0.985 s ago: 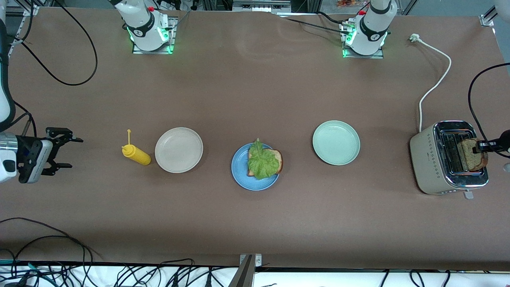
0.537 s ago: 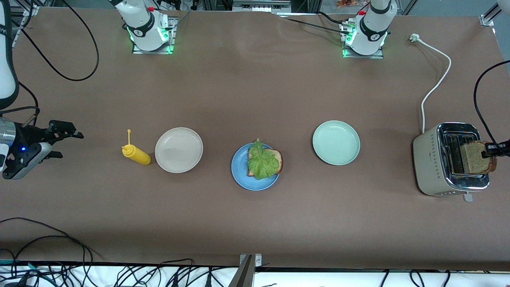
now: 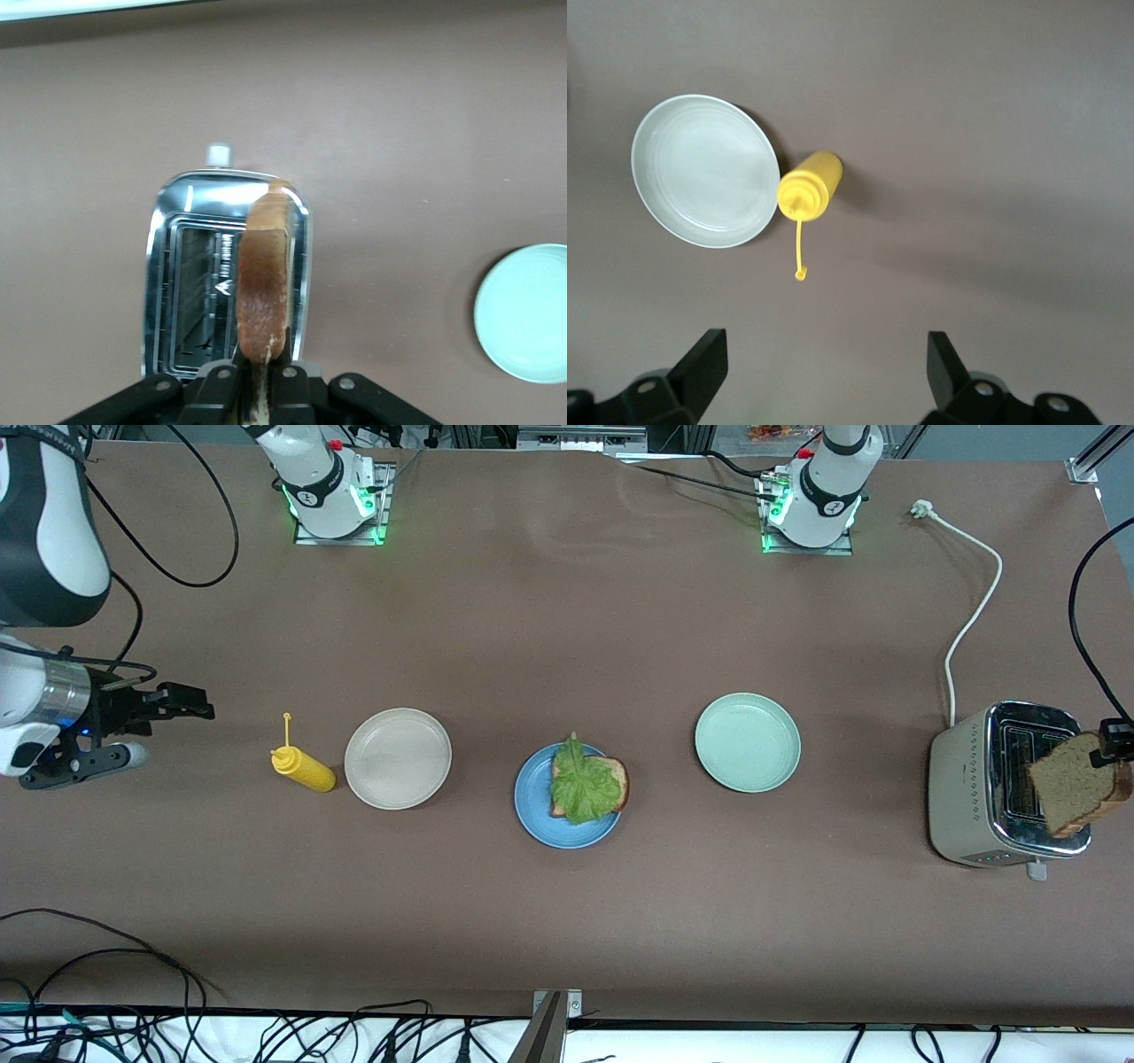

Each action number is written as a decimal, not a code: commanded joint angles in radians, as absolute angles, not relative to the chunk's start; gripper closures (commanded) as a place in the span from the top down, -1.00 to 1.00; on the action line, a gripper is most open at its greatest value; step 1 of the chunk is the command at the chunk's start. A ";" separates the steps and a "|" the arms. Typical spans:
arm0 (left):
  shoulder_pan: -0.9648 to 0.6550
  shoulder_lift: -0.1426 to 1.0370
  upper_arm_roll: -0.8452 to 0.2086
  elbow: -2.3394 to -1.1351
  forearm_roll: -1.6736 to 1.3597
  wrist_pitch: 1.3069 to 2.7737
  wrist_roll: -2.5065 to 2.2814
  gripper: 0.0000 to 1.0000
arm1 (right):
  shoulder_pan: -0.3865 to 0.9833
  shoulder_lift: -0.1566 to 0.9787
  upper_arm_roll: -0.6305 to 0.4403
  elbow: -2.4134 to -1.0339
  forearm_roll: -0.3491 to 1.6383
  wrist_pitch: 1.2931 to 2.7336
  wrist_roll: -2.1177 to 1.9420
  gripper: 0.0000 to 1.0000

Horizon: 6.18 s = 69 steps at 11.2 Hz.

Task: Make sandwich in blue plate with both arms

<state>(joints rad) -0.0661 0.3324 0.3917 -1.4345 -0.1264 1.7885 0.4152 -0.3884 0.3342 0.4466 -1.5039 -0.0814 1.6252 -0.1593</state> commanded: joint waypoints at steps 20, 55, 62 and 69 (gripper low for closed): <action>-0.087 0.557 -0.376 -1.344 -0.279 1.827 -0.401 -1.00 | 0.053 0.203 -0.025 -1.540 -0.035 1.594 -0.167 1.00; -0.104 0.680 -0.422 -1.316 -0.156 1.993 -0.235 1.00 | 0.118 0.187 -0.164 -1.479 0.038 1.767 -0.153 1.00; -0.107 0.461 -0.287 -1.315 -0.009 1.717 -0.229 1.00 | 0.118 0.187 -0.169 -1.479 0.043 1.760 -0.153 1.00; -0.107 0.256 -0.098 -1.316 -0.009 1.563 -0.218 1.00 | 0.126 0.181 -0.161 -1.480 0.034 1.749 -0.114 1.00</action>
<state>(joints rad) -0.0990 0.3368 -0.1488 -1.2945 -0.0347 1.5867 -0.2273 0.1231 0.1897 -0.1637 -1.4896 0.0305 1.7660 -0.1519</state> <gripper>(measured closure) 0.000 0.000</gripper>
